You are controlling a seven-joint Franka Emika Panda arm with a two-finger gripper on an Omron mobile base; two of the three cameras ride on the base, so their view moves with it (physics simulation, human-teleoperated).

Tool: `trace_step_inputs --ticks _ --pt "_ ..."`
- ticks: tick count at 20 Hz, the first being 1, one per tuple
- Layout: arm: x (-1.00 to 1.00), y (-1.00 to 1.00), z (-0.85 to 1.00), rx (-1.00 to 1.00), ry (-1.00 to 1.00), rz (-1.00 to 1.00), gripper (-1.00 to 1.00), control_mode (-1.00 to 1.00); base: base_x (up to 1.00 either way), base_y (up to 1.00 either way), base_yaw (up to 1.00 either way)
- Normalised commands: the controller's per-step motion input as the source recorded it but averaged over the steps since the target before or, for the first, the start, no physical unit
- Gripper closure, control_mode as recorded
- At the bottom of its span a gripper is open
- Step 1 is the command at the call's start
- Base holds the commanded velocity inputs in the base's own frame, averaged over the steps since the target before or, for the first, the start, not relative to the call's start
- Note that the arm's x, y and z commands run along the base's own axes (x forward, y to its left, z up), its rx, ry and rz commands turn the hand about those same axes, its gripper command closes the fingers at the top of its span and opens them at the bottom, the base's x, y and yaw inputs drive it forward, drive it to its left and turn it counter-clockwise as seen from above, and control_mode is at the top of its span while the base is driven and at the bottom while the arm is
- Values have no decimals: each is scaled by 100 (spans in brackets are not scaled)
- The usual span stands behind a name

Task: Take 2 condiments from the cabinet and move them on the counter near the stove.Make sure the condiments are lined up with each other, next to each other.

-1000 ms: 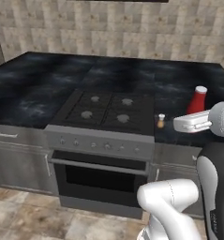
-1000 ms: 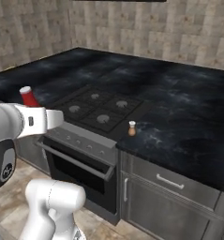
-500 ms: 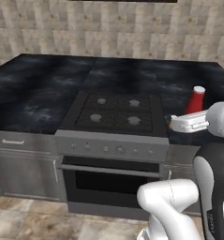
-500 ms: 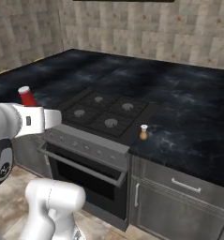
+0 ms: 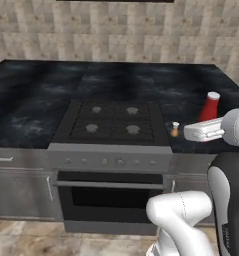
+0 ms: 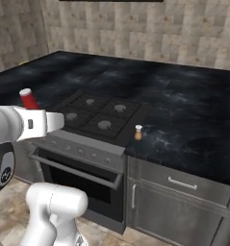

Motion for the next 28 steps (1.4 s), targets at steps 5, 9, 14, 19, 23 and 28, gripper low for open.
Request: trace_step_inputs --ticks 5,9,14,19,23,28 --pt "0 0 0 0 0 0 100 100 21 29 -23" --pt "0 0 0 0 0 0 100 100 24 30 -22" --pt "0 0 0 0 0 0 100 100 30 30 -21" --pt "0 0 0 0 0 0 100 100 34 33 -18" --pt "0 0 0 0 0 0 100 100 35 41 -14" --pt "0 0 0 0 0 0 100 100 40 43 -10"
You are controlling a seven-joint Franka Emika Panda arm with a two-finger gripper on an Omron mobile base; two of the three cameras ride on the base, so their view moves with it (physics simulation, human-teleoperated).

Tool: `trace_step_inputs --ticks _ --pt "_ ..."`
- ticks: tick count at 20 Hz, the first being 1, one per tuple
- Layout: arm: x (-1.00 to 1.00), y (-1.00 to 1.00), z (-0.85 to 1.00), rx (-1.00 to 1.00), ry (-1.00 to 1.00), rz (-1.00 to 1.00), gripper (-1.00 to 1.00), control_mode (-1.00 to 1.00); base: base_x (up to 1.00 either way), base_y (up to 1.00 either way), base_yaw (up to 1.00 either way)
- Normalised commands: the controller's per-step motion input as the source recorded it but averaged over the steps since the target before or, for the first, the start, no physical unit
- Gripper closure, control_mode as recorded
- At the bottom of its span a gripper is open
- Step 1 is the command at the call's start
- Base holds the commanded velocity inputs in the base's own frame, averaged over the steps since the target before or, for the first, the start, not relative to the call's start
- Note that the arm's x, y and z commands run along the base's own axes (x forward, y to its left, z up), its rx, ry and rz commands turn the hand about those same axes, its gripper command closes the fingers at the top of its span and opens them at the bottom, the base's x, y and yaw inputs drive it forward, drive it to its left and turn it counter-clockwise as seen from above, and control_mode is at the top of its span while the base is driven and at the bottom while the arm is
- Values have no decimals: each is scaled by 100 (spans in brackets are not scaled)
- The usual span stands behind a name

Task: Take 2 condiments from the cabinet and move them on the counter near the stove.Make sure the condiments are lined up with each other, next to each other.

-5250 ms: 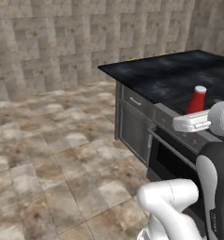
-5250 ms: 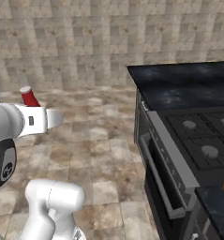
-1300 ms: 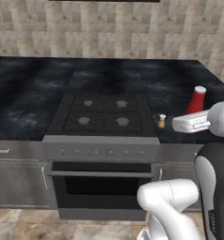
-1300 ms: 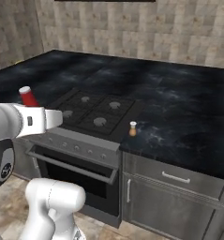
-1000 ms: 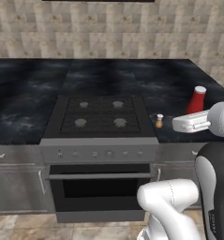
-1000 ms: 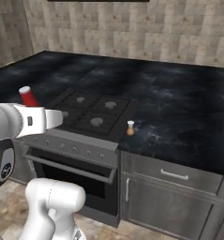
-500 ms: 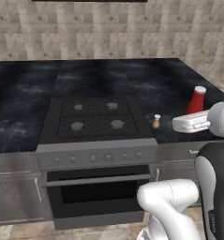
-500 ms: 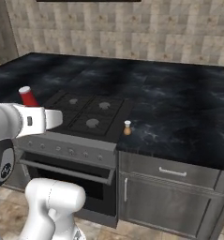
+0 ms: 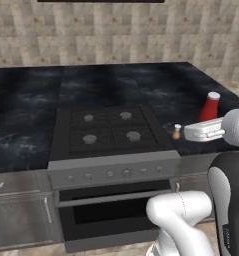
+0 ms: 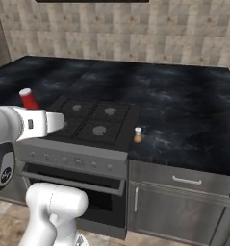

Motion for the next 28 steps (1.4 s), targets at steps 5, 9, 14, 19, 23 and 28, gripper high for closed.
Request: trace_step_inputs --ticks 5,9,14,19,23,28 --pt "0 0 0 0 0 0 100 100 51 29 -1" --pt "0 0 0 0 0 0 100 100 61 15 0" --pt "0 0 0 0 0 0 100 100 57 0 4" --pt "0 0 0 0 0 0 100 100 46 0 5" --pt "0 0 0 0 0 0 100 100 35 0 1" --pt "0 0 0 0 0 0 100 100 37 0 0"
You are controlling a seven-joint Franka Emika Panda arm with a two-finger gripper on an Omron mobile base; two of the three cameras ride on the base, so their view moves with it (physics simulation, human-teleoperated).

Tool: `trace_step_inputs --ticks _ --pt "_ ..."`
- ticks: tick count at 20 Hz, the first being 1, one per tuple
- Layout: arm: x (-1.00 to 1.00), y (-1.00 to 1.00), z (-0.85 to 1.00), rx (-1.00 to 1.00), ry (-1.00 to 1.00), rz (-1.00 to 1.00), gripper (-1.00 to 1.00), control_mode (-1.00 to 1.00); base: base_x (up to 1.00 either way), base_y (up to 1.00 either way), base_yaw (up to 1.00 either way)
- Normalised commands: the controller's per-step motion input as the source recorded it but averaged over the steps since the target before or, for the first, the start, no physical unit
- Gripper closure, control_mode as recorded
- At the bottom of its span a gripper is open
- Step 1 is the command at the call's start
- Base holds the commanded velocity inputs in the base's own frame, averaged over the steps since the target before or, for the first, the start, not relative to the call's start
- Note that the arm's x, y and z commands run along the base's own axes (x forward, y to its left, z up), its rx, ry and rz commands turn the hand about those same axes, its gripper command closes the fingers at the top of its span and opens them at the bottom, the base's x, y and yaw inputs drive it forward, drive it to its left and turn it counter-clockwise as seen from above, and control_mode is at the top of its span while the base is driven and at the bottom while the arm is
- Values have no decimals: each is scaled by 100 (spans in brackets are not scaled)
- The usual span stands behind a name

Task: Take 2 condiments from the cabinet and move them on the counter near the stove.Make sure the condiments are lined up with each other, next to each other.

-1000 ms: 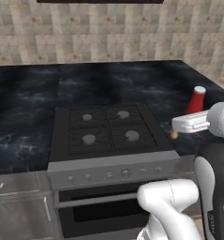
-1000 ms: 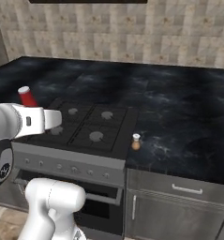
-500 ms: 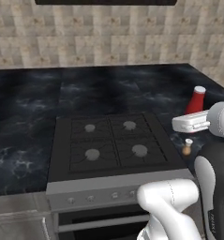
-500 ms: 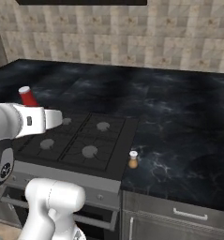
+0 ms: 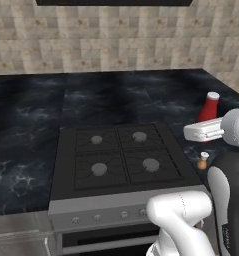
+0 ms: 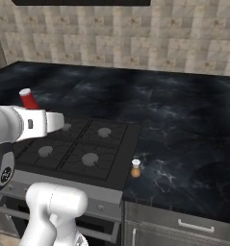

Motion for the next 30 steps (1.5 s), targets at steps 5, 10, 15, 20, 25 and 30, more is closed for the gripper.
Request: trace_step_inputs --ticks 5,10,15,20,25,30 --pt "0 0 0 0 0 0 100 100 31 0 0" --pt "0 0 0 0 0 0 100 100 20 0 0" --pt "0 0 0 0 0 0 100 100 2 -6 -1" --pt "0 -12 -5 1 0 0 100 -100 0 -1 0" --pt "0 -32 -5 0 3 6 100 -100 0 0 0" --pt "0 -39 -3 0 7 12 100 -100 0 0 0"
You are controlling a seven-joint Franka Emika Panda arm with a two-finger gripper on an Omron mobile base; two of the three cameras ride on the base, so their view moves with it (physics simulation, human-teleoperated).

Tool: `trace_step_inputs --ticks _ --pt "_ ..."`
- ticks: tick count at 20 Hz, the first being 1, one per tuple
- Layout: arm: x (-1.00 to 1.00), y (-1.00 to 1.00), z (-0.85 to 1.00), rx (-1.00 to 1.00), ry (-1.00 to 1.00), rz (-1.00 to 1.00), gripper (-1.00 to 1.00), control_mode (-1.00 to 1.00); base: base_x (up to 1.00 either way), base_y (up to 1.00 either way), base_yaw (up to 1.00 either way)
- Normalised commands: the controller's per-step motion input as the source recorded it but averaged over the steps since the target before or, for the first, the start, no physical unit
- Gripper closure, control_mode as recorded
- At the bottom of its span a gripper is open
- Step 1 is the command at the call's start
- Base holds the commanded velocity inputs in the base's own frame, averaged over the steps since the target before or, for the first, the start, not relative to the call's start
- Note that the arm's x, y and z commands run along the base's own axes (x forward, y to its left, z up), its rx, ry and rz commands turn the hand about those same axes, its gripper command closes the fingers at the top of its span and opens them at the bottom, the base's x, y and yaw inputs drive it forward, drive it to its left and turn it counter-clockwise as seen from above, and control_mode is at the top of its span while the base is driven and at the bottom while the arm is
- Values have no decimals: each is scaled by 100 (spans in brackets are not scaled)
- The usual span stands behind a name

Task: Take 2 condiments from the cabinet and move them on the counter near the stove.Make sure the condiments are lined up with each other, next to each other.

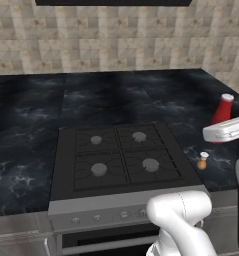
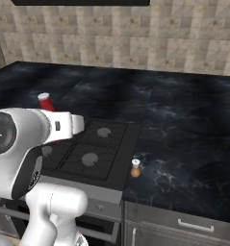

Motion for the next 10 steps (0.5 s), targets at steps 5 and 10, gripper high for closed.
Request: trace_step_inputs --ticks 5,10 --pt "2 -41 -13 0 8 13 100 -100 0 0 0" --pt "2 -32 -8 0 0 5 100 -100 0 0 0"
